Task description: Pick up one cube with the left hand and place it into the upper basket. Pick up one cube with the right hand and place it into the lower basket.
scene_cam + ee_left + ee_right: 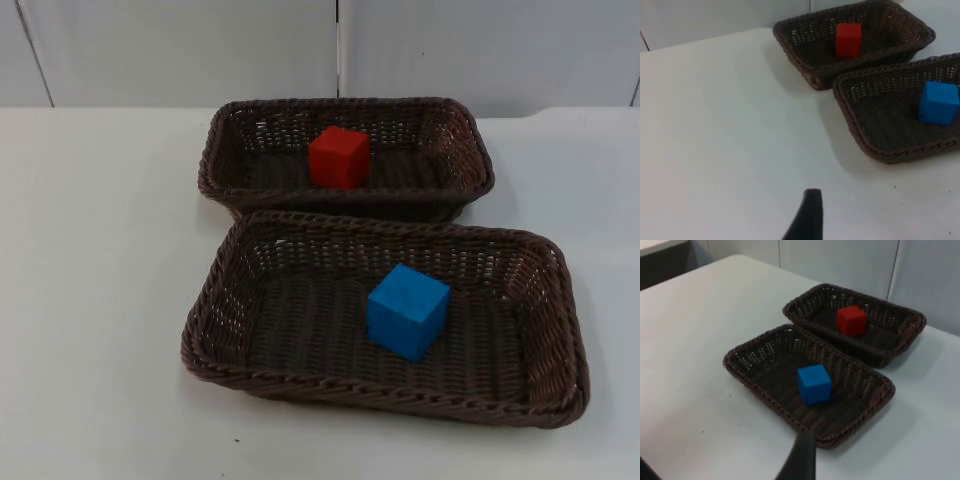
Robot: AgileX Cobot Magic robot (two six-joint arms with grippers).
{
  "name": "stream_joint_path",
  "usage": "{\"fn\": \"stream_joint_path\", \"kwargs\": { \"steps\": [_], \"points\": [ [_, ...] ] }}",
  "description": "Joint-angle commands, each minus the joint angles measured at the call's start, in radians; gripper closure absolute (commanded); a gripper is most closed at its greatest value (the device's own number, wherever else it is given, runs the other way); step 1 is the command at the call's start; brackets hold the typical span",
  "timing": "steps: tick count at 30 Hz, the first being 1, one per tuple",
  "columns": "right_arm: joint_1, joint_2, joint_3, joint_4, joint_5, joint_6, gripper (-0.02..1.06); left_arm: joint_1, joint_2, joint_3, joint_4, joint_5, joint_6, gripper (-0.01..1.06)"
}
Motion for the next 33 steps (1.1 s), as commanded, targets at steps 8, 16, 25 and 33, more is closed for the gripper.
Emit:
{"fn": "stream_joint_path", "kwargs": {
  "steps": [8,16,25,33],
  "points": [
    [0.005,-0.003,0.13,-0.003,0.006,0.042,0.27,-0.005,-0.004,0.005,0.006,-0.009,-0.006,0.27],
    [0.005,-0.003,0.132,-0.003,-0.001,0.04,0.27,-0.005,-0.004,0.005,0.001,-0.007,-0.006,0.27],
    [0.005,-0.003,0.132,0.003,-0.001,0.022,0.23,-0.005,-0.004,0.005,0.002,-0.005,-0.006,0.16],
    [0.005,-0.003,0.132,0.003,-0.001,0.022,-0.01,-0.005,-0.004,0.026,0.02,0.016,-0.006,0.0]
  ]
}}
